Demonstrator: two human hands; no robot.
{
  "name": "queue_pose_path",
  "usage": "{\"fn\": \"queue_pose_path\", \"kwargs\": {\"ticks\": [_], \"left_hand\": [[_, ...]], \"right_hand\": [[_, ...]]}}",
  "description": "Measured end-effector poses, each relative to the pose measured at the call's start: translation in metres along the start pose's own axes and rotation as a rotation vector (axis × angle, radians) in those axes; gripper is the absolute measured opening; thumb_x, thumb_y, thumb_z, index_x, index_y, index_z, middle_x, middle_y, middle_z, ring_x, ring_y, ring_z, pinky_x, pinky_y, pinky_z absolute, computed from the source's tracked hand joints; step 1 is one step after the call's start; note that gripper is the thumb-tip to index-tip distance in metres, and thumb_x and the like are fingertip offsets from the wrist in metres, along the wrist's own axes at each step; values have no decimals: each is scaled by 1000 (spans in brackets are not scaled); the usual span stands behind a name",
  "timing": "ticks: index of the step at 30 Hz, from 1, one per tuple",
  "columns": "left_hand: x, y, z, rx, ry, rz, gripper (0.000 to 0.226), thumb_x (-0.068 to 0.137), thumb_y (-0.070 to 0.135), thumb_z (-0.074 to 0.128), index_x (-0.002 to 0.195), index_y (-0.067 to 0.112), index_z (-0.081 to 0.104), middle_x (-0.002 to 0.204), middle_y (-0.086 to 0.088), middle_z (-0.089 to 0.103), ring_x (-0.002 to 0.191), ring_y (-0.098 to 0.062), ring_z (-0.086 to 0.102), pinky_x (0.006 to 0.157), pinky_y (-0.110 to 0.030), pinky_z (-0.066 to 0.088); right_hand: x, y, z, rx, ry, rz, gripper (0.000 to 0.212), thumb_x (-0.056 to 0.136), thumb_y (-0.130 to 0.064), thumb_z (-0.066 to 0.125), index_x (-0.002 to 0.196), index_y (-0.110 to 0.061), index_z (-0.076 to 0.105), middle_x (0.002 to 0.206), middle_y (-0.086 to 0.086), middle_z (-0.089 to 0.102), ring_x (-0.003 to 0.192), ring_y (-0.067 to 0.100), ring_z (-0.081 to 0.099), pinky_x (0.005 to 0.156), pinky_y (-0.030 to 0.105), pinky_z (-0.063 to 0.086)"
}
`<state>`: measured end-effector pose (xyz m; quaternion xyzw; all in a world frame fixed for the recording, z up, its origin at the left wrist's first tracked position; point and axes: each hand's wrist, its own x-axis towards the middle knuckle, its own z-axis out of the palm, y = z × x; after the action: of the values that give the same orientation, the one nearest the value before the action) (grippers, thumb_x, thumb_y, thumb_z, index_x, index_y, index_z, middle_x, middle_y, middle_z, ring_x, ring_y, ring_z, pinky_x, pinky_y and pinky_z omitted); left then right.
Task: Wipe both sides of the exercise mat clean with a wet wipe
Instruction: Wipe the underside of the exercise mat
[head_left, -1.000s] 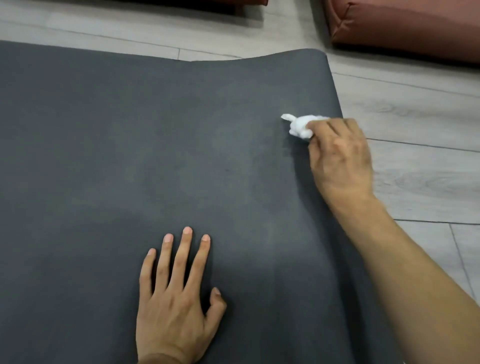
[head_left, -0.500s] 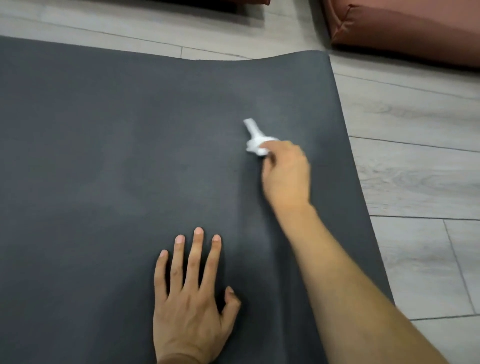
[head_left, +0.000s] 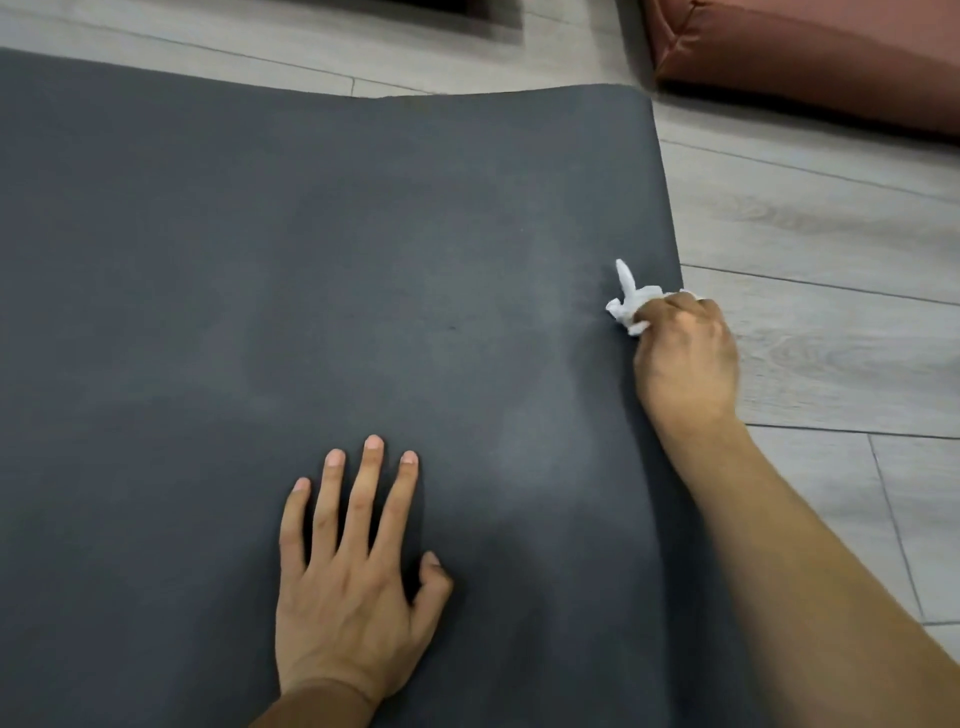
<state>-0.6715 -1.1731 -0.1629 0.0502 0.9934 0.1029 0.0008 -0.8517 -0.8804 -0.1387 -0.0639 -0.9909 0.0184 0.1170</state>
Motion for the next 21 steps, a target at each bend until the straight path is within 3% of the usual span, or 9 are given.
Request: {"fn": "queue_pose_path", "kwargs": {"ticks": [2,4,6,11,14,16,18,21], "left_hand": [[-1,0,0,7,-11,1,78,83,44,44,155,17,45,167,-10,31,153,-38,31,122,-62,23],[-1,1,0,9,-16,1,78,83,44,44,156,17,44,167,-10,31,153,-38,30,123,-61,22],[-1,0,0,8,-24,3,79,82,45,44,156,17,43,167,-10,31,153,-38,30,123,-61,22],[-1,0,0,5,-54,-1,79,84,46,44,158,18,41,168,-9,29,154,-37,28,123,-60,22],[-1,-1,1,5,-52,-2,79,83,46,44,157,18,42,168,-9,30,154,-37,28,123,-61,22],[0,-1,1,12,-71,-8,80,83,47,44,158,19,41,168,-9,29,154,-37,27,123,-61,22],[0,-1,2,26,-90,-9,80,84,49,43,158,19,40,168,-9,28,155,-36,26,123,-61,21],[0,-2,2,41,-98,-5,80,85,49,42,159,19,39,168,-9,28,155,-36,26,124,-60,20]], "right_hand": [[-6,-24,13,72,8,73,37,82,-19,35,97,-8,67,96,11,67,93,33,57,88,38,40],[-10,-33,20,147,60,155,34,83,-25,41,101,-8,64,100,10,66,97,31,56,92,37,38],[-13,-26,20,191,80,167,22,88,-18,51,105,-10,63,101,10,65,95,32,56,88,38,40],[-4,-29,15,183,126,227,25,84,2,49,94,-10,69,88,15,66,78,38,58,71,41,42],[-12,-80,12,395,229,6,27,69,6,55,79,-13,70,84,8,70,77,27,60,72,29,40],[-31,-135,16,548,130,-222,25,71,4,58,83,-14,70,94,6,70,86,25,60,82,31,43],[-48,-178,21,581,5,-379,22,75,3,58,84,-14,69,96,5,68,87,27,57,81,34,43],[-41,-171,22,531,-55,-573,22,76,5,59,83,-15,66,95,3,65,85,22,49,82,31,42]]}}
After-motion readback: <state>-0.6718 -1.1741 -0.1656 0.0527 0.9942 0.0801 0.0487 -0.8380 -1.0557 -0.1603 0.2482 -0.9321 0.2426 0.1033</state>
